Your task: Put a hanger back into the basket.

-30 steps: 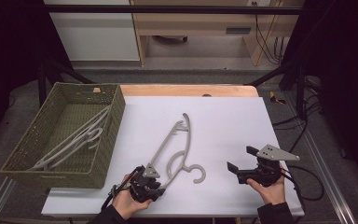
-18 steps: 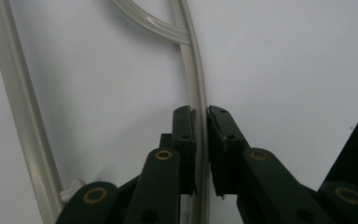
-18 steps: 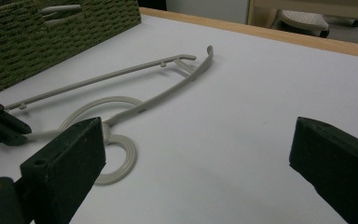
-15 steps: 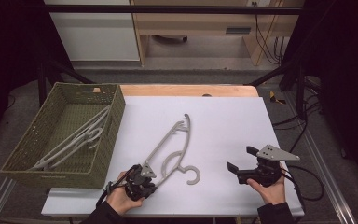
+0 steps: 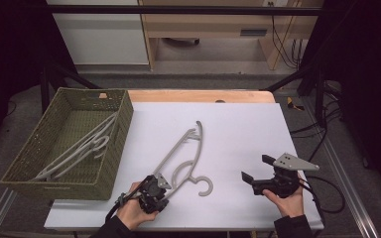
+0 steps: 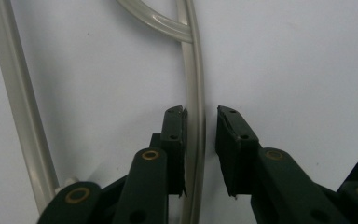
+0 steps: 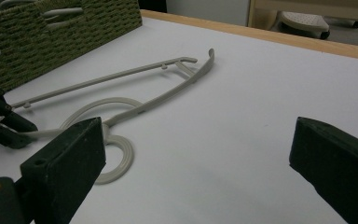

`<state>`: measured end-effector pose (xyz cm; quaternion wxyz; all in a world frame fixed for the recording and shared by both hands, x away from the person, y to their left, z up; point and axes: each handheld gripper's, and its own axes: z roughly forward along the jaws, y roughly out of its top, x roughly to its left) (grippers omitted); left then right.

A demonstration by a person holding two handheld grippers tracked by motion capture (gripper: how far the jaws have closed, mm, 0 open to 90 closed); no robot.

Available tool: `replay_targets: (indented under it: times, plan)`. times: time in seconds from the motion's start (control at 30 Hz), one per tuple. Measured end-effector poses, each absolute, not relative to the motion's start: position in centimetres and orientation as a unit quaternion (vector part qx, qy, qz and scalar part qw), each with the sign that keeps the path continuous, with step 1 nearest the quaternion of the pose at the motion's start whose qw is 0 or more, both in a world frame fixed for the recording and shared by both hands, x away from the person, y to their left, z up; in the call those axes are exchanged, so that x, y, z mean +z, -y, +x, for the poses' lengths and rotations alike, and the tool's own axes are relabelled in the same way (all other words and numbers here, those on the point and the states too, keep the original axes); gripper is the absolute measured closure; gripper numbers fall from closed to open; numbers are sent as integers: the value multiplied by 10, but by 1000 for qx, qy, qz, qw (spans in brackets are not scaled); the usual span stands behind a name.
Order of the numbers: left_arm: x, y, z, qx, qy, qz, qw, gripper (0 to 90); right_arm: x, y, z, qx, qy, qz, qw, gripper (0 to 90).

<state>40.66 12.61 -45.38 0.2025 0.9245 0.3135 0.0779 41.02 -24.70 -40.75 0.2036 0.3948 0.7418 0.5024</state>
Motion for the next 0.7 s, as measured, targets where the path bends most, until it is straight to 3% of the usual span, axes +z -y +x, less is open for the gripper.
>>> replay_targets:
  times: [0.07, 0.3, 0.7]
  plan:
    - [-453, -126, 408, 76, -313, 925, 200, 818, -407, 248, 410, 503, -743, 393, 203, 37]
    - [-453, -126, 405, 85, -302, 927, 203, 824, -407, 247, 410, 502, -743, 394, 202, 37]
    - [-428, -143, 399, 89, -288, 912, 277, 828, -408, 247, 411, 501, -746, 392, 200, 37]
